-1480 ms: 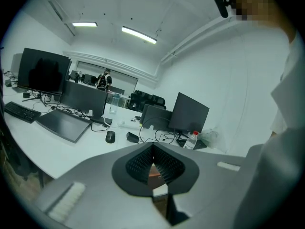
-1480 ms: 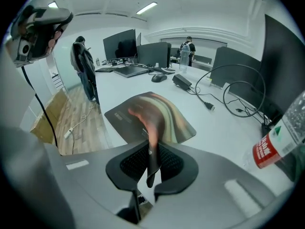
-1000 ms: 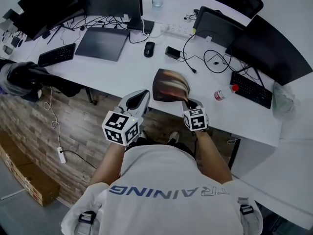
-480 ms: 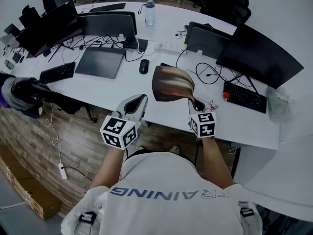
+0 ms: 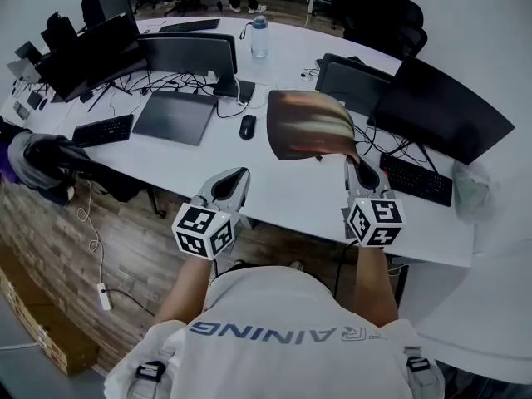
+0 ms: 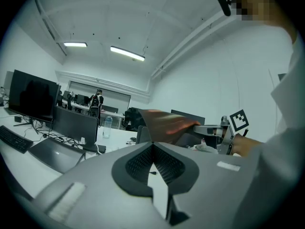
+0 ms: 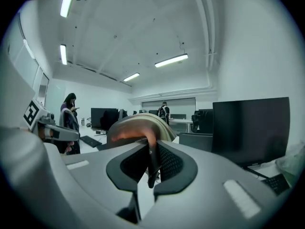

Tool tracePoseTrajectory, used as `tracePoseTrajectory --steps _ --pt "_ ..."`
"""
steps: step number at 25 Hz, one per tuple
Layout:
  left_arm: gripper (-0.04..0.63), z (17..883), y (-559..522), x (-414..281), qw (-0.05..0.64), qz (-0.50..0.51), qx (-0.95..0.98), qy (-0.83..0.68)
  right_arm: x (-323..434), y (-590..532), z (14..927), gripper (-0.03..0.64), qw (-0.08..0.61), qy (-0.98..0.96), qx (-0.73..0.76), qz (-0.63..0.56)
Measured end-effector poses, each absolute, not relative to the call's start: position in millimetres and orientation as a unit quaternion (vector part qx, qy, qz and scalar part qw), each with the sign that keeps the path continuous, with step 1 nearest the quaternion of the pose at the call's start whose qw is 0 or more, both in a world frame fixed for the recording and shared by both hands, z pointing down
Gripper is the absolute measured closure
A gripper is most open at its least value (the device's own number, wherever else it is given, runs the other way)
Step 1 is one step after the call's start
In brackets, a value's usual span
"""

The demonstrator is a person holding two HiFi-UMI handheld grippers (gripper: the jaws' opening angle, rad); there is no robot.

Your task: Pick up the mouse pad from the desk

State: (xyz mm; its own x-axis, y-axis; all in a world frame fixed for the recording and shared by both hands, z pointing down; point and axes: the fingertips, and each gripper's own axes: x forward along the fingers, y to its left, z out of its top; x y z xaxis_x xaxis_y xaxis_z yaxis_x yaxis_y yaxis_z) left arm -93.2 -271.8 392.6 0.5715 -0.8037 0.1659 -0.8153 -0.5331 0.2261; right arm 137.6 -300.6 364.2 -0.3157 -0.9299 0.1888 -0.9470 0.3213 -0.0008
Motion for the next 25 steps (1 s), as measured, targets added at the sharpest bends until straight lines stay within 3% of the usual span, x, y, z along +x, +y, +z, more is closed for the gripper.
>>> tracePoseTrajectory --steps 4,25 --pt "0.595 392.9 -274.1 -93.6 0.142 0.019 0.873 -0.466 140.1 -296.1 346.9 0.574 0.051 -0.811 0.581 0.045" --pt "0.595 395.7 -273.2 -85.3 0.151 0.023 0.87 -0.468 140.8 -292.9 365.0 0.575 0.079 -0.816 0.571 0.046"
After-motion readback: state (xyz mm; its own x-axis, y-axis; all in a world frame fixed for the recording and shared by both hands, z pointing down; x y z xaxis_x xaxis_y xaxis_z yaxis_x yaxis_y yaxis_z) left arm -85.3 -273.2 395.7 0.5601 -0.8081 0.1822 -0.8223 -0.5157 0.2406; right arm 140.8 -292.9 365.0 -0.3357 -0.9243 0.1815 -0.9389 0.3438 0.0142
